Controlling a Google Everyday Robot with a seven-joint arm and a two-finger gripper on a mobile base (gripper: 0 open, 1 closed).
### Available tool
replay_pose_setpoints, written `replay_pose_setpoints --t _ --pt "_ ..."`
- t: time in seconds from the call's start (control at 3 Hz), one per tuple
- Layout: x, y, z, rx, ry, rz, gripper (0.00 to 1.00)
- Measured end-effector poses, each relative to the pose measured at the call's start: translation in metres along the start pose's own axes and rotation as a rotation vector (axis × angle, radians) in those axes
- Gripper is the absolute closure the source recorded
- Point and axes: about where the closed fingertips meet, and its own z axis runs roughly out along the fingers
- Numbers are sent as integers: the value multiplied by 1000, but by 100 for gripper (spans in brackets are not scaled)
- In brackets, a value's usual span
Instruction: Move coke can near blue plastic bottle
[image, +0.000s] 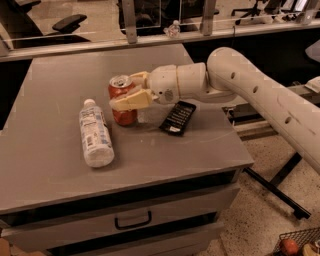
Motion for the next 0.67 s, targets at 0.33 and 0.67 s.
replay_pose_setpoints --t 0.33,0.67 --pt "5 0 6 -3 11 -6 44" --pt "4 -2 9 -14 20 -13 20"
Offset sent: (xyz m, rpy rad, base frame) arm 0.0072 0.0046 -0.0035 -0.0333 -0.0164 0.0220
